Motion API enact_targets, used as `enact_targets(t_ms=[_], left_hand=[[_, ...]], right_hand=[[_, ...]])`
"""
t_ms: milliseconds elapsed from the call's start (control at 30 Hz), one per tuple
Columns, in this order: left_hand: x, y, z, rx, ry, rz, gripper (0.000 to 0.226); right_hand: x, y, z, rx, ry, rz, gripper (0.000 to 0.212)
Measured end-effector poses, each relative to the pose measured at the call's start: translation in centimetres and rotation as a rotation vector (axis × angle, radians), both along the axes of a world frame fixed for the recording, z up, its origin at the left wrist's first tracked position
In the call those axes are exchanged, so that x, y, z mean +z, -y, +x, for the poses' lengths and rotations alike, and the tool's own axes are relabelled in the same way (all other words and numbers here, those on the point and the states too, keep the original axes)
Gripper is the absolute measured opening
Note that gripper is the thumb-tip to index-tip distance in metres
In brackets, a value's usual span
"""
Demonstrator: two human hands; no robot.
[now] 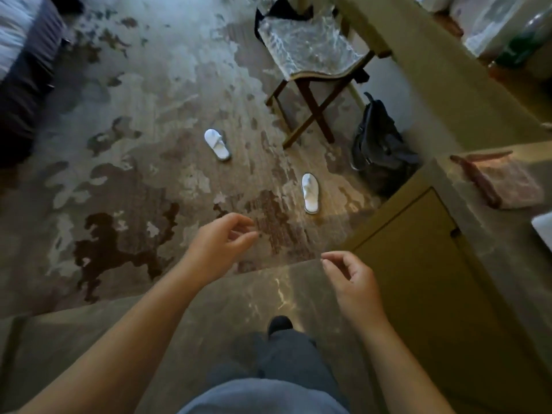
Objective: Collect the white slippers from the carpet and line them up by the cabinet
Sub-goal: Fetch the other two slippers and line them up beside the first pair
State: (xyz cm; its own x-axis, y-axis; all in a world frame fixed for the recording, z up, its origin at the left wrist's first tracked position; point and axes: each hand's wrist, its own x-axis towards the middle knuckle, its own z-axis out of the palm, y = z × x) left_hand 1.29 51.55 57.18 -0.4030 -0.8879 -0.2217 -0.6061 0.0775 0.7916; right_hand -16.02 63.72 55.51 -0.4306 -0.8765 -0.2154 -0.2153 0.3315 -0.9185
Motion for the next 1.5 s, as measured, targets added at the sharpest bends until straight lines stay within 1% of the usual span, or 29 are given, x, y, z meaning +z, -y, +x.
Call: enact_targets(t_ms=[133,233,367,467,533,600,733,800,900,1067,1200,1267,1367,1433,1500], left_hand=[[0.2,6.4,2.2,0.201,-0.013,0.034,0.023],[-0.9,10.1,4.3,0.359,-0.032,0.066,0.019],[-3.4,16.6,6.7,0.46,-0.009,0.108,0.021],[-4.6,24.1,7.9,0.474,-0.002,0.132,0.022],[-4.4,29.6,8.3,0.454,-0.005,0.146,0.022],[-3.8,35.4,8.1,0.426,-0.016,0.111,0.019],[-3.3,46.0,6.3,0.394,-0.033,0.066,0.016],[-4.1,50.3,5.0,0.357,-0.025,0.086,0.016],[-7.1,55.4,3.1,0.309,0.012,0.162,0.019],[-15.0,63.1,0.0,0.335,0.079,0.262,0.025],[-24.6,69.1,-2.2,0.358,0.14,0.288,0.031],[-30.8,71.9,-3.3,0.342,0.19,0.31,0.036],[-42.1,75.3,-4.8,0.283,0.308,0.374,0.045],[-50.5,77.1,-5.6,0.253,0.349,0.402,0.049],[-58.8,78.3,-6.4,0.244,0.346,0.412,0.052]], right_hand=[[1.8,11.6,-2.2,0.197,-0.062,-0.05,0.012],[2.4,20.0,-1.6,0.313,-0.093,-0.091,0.016],[1.7,30.9,0.4,0.389,-0.114,-0.128,0.021],[0.5,38.7,1.6,0.372,-0.131,-0.117,0.021],[-0.4,42.9,1.9,0.343,-0.146,-0.07,0.017],[-1.1,46.5,1.7,0.31,-0.168,-0.02,0.012],[-2.9,52.2,0.3,0.208,-0.176,0.076,0.009],[-4.2,54.9,-1.0,0.182,-0.165,0.135,0.009],[-6.9,59.4,-2.8,0.165,-0.133,0.198,0.011],[-13.5,67.5,-5.8,0.172,-0.097,0.28,0.018],[-22.5,74.3,-7.8,0.133,-0.102,0.33,0.023],[-28.6,77.0,-8.5,0.125,-0.095,0.358,0.025],[-39.4,79.3,-9.0,0.095,-0.096,0.385,0.031],[-47.4,80.2,-9.2,0.091,-0.158,0.406,0.035],[-55.4,80.9,-9.2,0.109,-0.225,0.449,0.039]])
